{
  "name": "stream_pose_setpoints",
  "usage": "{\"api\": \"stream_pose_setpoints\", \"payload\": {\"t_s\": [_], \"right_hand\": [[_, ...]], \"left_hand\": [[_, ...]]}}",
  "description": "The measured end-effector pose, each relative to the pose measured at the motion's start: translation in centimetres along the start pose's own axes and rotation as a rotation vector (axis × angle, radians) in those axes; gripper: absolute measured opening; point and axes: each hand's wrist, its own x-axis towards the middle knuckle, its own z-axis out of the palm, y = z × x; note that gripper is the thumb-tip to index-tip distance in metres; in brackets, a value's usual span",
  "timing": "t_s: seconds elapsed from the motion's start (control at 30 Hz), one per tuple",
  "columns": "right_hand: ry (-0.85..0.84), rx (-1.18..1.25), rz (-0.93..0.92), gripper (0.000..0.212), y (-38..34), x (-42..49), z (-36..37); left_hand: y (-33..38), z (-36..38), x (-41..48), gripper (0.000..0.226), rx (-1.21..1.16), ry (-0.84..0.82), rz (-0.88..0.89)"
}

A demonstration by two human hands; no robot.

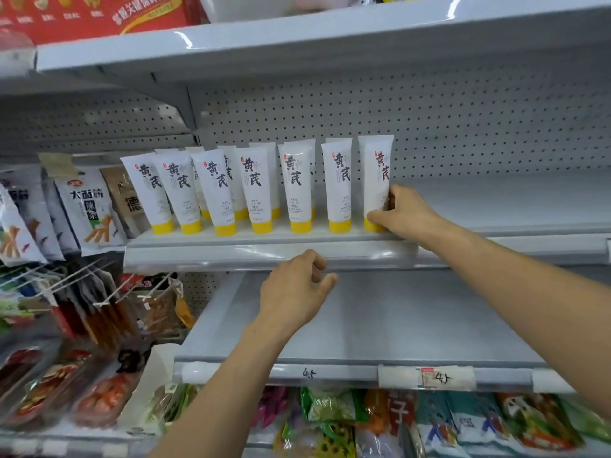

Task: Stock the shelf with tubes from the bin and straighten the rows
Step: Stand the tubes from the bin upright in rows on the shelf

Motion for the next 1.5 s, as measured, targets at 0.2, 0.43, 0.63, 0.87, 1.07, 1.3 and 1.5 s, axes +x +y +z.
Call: {"api": "stream_pose_setpoints", "payload": {"t_s": [0.2, 0.43, 0.63, 0.87, 1.07, 1.3, 1.5], "right_hand": [[0.241, -0.176, -0.05, 0.04, 1.2, -3.5, -0.4], [0.054, -0.311, -0.261, 0.03, 3.0, -11.2, 2.1], [-0.221, -0.35, -0.219, 0.03, 5.0, -15.2, 7.2], [-0.56, -0.285, -0.155, 0.022, 7.1, -18.5, 18.7], [-0.809, -0.237, -0.07, 0.015, 8.5, -19.9, 32.4], [-1.087, -0.335, -0.008, 0.022, 12.6, -22.2, 49.8], [-1.107, -0.484, -0.087, 0.04, 16.7, -23.0, 60.3]], "left_hand": [[0.3, -0.5, -1.7, 0.023, -0.07, 0.007, 0.019], [0.3, 0.3, -6.3, 0.033, -0.122, 0.029, 0.0], [-5.2, 1.6, -11.7, 0.03, -0.134, -0.034, -0.179], [-17.6, 2.9, -17.8, 0.023, -0.168, -0.137, -0.566], [-29.5, 6.5, -21.2, 0.017, -0.258, -0.23, -0.84], [-43.5, 15.0, -26.0, 0.004, -0.32, -0.447, -1.183], [-46.3, 23.9, -27.5, 0.039, -0.234, -0.682, -1.183]]}}
